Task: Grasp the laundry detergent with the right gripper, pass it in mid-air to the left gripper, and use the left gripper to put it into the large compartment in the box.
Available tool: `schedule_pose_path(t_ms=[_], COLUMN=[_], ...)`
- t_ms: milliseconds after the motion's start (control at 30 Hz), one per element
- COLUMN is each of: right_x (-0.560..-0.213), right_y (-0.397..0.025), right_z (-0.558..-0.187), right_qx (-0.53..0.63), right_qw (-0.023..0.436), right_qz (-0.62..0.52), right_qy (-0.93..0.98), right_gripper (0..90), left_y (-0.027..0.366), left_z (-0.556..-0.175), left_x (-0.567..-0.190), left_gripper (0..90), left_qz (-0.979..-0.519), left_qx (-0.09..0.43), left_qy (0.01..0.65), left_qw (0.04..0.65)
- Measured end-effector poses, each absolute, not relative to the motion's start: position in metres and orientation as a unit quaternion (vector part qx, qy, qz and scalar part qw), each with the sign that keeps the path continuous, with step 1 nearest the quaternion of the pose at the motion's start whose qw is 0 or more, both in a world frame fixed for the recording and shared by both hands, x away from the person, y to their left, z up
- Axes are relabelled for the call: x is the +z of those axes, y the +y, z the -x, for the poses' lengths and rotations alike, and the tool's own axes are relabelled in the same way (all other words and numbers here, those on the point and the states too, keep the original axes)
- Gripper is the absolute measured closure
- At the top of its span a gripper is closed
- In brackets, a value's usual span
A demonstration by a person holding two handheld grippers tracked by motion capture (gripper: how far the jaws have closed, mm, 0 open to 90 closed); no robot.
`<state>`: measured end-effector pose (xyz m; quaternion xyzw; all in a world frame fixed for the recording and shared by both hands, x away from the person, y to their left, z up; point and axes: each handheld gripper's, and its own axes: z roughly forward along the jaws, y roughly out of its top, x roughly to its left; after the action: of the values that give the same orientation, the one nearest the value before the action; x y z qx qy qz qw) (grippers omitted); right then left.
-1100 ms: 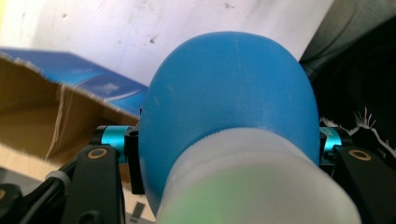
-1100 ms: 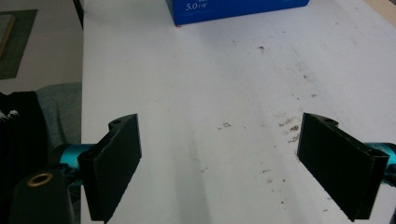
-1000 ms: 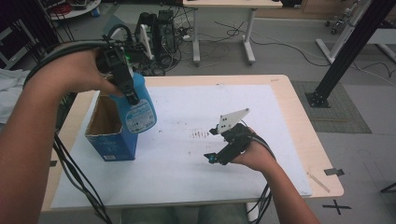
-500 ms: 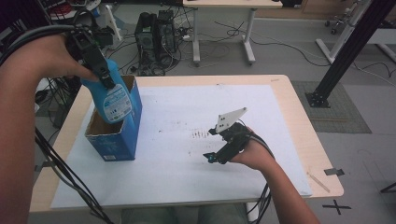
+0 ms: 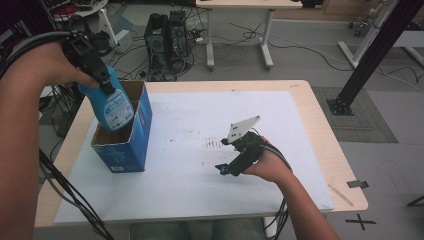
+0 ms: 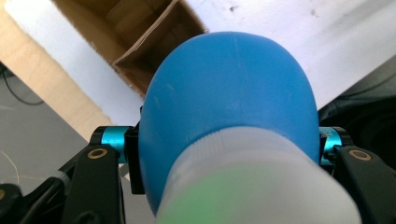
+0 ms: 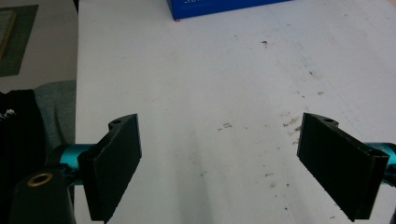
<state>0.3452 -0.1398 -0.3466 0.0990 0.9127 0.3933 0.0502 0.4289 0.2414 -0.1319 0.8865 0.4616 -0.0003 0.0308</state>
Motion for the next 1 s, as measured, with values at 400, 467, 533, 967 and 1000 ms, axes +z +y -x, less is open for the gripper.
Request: schedule_pose_path(t_ms=[400, 467, 533, 967, 1000], right_x=[-0.348, -0.349, -0.349, -0.35, -0.35], right_y=[-0.134, -0.133, -0.133, -0.132, -0.132], right_z=[-0.345, -0.343, -0.343, -0.34, -0.34], right_qx=[0.389, 0.391, 0.389, 0.386, 0.386], right_qw=[0.049, 0.048, 0.045, 0.044, 0.044], right_qz=[-0.093, -0.097, -0.095, -0.089, -0.089], right_qy=[0.915, 0.914, 0.915, 0.917, 0.917], right_gripper=[12.9, 12.9, 12.9, 12.9, 12.9], left_y=[0.251, 0.25, 0.25, 0.242, 0.242], left_z=[-0.435, -0.435, -0.437, -0.442, -0.442], left_x=[-0.161, -0.168, -0.173, -0.227, -0.227], left_gripper=[39.2, 39.2, 39.2, 39.1, 39.1], left_qz=[-0.892, -0.893, -0.9, -0.923, -0.923], left_qx=[-0.008, -0.009, -0.011, -0.021, -0.021], left_qy=[0.451, 0.449, 0.437, 0.385, 0.385], left_qw=[0.018, 0.019, 0.013, 0.004, 0.004])
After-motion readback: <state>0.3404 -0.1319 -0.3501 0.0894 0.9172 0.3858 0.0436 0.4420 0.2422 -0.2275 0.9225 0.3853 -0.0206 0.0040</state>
